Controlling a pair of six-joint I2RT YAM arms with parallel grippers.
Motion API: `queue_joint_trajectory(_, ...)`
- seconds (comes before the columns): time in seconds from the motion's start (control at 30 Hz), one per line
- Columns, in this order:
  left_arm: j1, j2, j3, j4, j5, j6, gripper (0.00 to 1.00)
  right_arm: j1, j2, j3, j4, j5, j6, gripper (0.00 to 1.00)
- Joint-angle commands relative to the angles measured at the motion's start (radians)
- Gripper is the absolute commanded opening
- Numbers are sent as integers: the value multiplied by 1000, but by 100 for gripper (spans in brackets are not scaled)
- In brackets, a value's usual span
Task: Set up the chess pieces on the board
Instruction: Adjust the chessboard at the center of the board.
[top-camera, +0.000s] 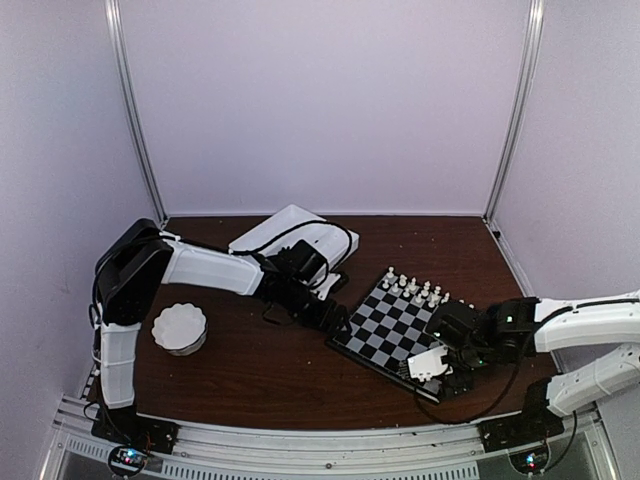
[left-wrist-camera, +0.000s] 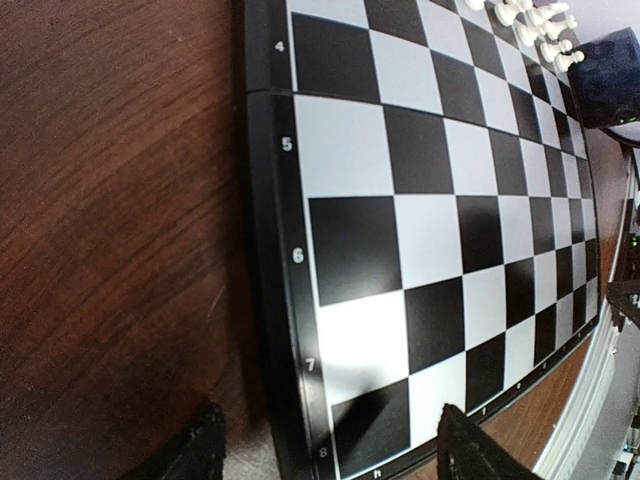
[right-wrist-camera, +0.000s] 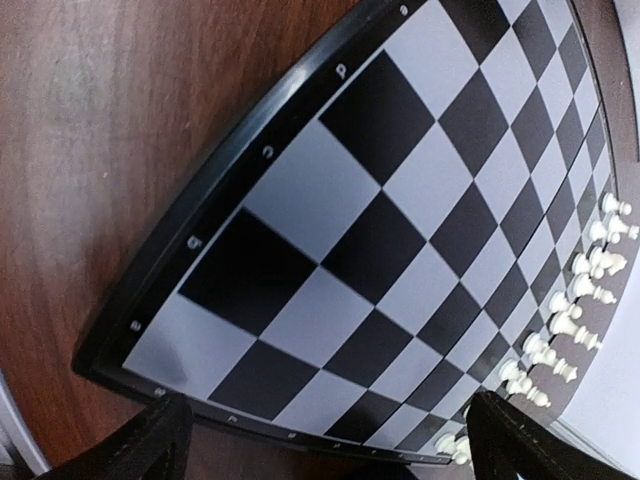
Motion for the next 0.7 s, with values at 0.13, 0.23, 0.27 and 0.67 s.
queue_joint_trajectory(0.13, -4, -15, -18, 6, 1, 6, 72, -60, -44, -37, -126, 13, -103, 77)
queue_joint_trajectory(0.23, -4, -17, -24, 7, 4, 6, 72, -134, -48, -46, -136, -21, -140, 55)
queue_joint_trajectory(0.27, -4, -19, -27, 8, 4, 6, 72, -155, -47, -44, -145, -26, -148, 49)
queue_joint_trajectory(0.67, -5, -9, -36, 35, 20, -5, 72, -317, 36, -123, 6, 24, -253, 8)
